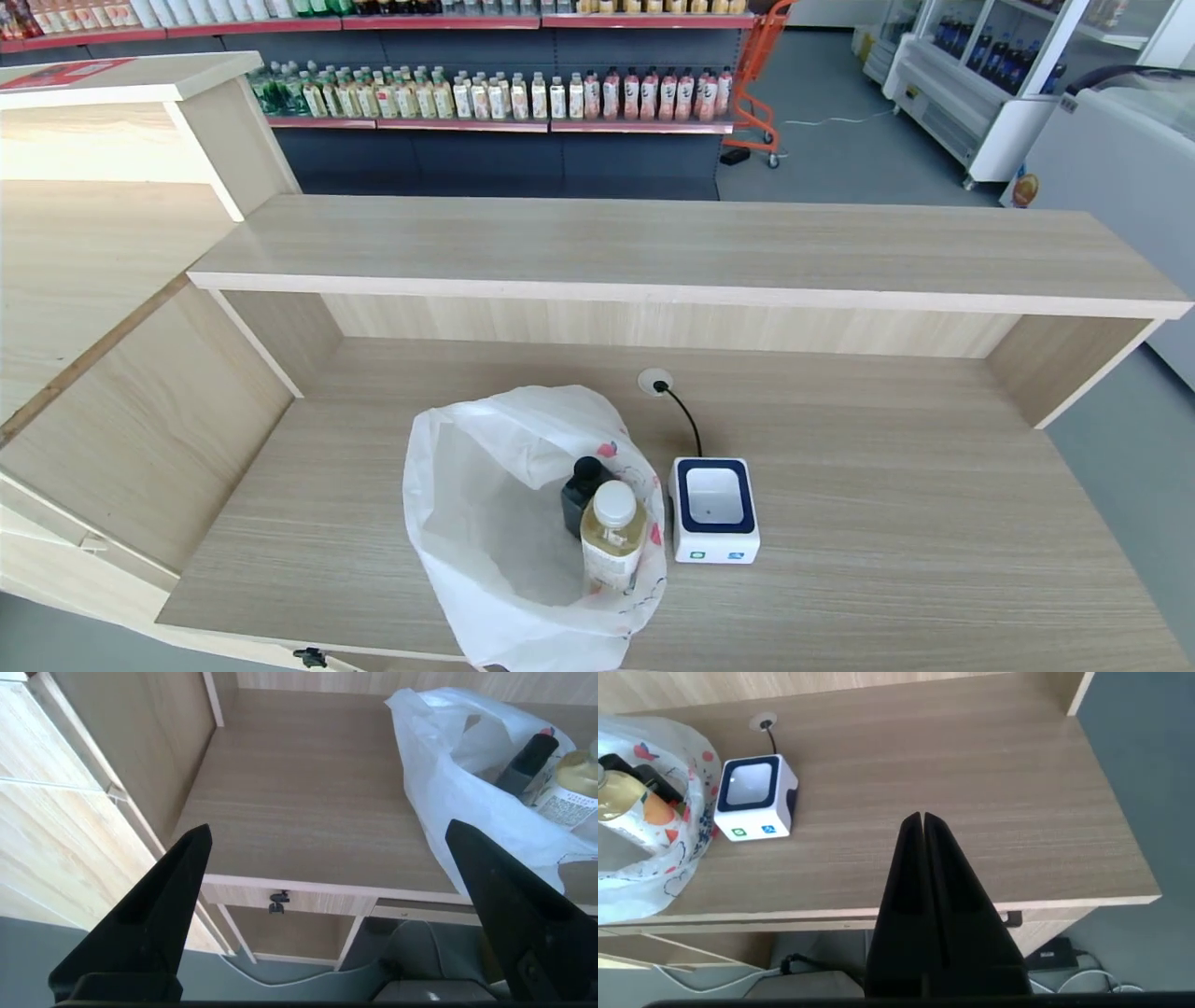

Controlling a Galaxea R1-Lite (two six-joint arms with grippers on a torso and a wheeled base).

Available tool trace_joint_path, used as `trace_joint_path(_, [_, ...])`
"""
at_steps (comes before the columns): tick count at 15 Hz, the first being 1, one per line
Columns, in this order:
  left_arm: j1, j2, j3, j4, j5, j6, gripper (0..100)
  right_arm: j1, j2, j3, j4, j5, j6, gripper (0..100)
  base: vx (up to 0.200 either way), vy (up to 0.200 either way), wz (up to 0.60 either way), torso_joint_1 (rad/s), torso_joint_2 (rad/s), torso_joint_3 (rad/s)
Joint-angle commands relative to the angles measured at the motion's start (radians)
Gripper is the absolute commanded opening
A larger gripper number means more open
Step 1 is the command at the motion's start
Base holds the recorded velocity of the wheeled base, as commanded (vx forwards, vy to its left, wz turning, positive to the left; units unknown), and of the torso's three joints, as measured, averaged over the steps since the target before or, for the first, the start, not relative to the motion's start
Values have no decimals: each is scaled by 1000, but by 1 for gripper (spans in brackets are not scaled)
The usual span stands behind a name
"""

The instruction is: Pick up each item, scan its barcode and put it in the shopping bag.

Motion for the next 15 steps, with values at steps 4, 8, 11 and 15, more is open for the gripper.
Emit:
trace_joint_path(4, [-1, 0, 0, 0, 0, -2, 100, 0, 4, 0, -1, 0, 0, 0, 50, 0, 0, -2, 1, -1])
trace_joint_path(8, [-1, 0, 0, 0, 0, -2, 100, 0, 4, 0, -1, 0, 0, 0, 0, 0, 0, 0, 0, 0])
trace_joint_path(11, [-1, 0, 0, 0, 0, -2, 100, 0, 4, 0, -1, 0, 0, 0, 0, 0, 0, 0, 0, 0])
trace_joint_path(15, [-1, 0, 0, 0, 0, -2, 100, 0, 4, 0, -1, 0, -3, 0, 0, 0, 0, 0, 0, 0])
